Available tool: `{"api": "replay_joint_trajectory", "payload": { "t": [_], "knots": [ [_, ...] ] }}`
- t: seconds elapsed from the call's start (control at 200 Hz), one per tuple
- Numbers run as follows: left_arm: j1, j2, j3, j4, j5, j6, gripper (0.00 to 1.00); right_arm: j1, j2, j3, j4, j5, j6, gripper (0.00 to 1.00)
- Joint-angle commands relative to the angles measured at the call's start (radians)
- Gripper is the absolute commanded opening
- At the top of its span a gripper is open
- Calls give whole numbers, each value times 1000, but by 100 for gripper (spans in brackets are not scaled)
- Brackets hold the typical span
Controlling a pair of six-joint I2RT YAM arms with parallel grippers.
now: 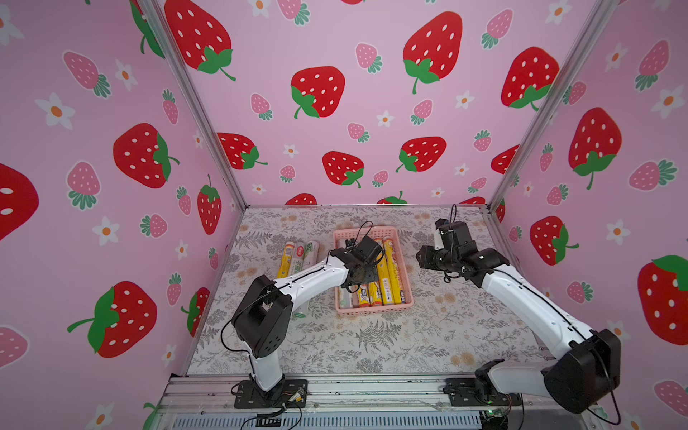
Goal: Put the plastic wrap into the basket
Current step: Place the plastic wrap in the basket.
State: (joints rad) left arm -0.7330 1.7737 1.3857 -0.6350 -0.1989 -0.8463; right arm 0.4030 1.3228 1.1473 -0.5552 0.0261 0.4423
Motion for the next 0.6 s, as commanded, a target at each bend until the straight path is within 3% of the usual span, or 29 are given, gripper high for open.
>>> {"api": "replay_joint_trajectory", "payload": {
  "t": [0.0,0.08,0.185,0.405,0.595],
  "knots": [
    [5,-65,92,-147,-47,64,81,-4,-14,28,-18,-1,-17,51],
    [14,-112,97,-213,-81,92,79,-4,-15,23,-20,0,-24,56],
    [31,-190,47,-264,-109,137,68,-4,-21,13,-23,-14,-33,57],
    [70,-324,-125,-297,-168,203,73,-4,-51,-42,-6,-102,-48,57],
    [170,-351,-276,-195,-109,230,78,-2,-81,-94,23,-160,-30,58]
  ]
}}
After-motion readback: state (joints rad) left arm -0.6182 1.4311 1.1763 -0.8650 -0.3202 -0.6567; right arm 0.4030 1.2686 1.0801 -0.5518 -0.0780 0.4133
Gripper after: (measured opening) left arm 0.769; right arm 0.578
